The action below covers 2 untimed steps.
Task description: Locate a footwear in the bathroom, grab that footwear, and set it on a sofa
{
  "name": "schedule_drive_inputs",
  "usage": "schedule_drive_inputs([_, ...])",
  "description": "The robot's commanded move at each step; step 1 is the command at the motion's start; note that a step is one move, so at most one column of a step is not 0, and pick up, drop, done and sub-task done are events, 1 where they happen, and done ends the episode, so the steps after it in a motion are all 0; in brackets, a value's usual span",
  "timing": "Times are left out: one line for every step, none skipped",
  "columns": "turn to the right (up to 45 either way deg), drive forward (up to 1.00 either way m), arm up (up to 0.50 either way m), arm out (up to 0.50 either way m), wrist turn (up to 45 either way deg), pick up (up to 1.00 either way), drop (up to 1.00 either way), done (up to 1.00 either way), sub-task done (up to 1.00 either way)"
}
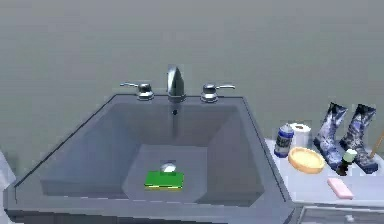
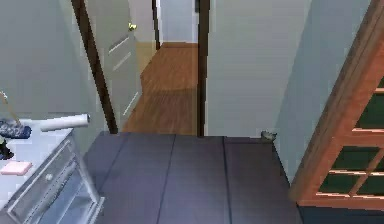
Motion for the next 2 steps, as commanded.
schedule_drive_inputs([-45.0, 0.0, 0.0, 0.0, 0.0, 0.0, 0.0, 0.0, 0.0])
schedule_drive_inputs([45.0, 0.0, 0.0, 0.0, 0.0, 0.0, 0.0, 0.0, 0.0])
